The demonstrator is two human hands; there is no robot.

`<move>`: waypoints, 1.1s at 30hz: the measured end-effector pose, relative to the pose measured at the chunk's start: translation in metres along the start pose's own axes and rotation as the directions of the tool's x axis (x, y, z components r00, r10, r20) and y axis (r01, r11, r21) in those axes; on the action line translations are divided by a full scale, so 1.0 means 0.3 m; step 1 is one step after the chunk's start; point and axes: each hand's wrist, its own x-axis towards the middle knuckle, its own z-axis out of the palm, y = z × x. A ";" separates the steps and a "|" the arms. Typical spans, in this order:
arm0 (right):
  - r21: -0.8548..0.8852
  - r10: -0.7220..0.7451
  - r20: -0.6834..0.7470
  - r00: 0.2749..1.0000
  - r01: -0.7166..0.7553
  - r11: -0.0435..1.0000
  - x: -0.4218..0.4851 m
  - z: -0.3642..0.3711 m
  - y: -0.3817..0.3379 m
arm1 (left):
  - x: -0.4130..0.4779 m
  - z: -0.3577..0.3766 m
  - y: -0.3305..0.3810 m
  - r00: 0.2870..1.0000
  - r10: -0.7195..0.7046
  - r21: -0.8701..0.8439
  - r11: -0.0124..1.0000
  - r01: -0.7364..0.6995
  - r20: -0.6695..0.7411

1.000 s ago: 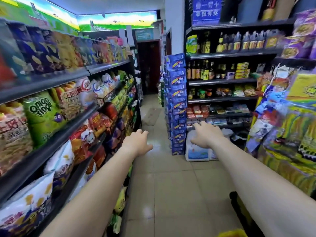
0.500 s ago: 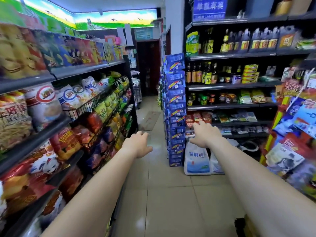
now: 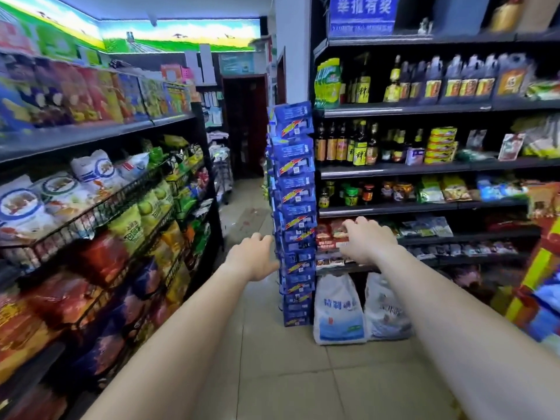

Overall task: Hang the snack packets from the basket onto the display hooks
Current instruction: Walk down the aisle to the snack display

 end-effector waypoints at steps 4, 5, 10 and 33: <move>-0.020 0.083 -0.002 0.997 -0.083 0.996 0.214 0.056 -0.051 | 0.264 0.022 -0.130 0.994 0.109 0.027 0.994 -0.110 0.012; -0.017 0.107 0.002 0.994 -0.106 0.994 0.259 0.062 -0.063 | 0.327 0.015 -0.158 0.991 0.136 0.033 0.990 -0.136 0.014; -0.022 0.226 0.002 0.974 -0.226 0.974 0.403 0.052 -0.066 | 0.595 -0.055 -0.214 0.967 0.252 0.036 0.967 -0.253 0.025; -0.152 0.967 0.021 0.254 -0.955 0.254 -0.828 0.018 0.188 | 0.253 0.106 0.890 0.206 0.977 -0.214 0.213 -0.953 0.056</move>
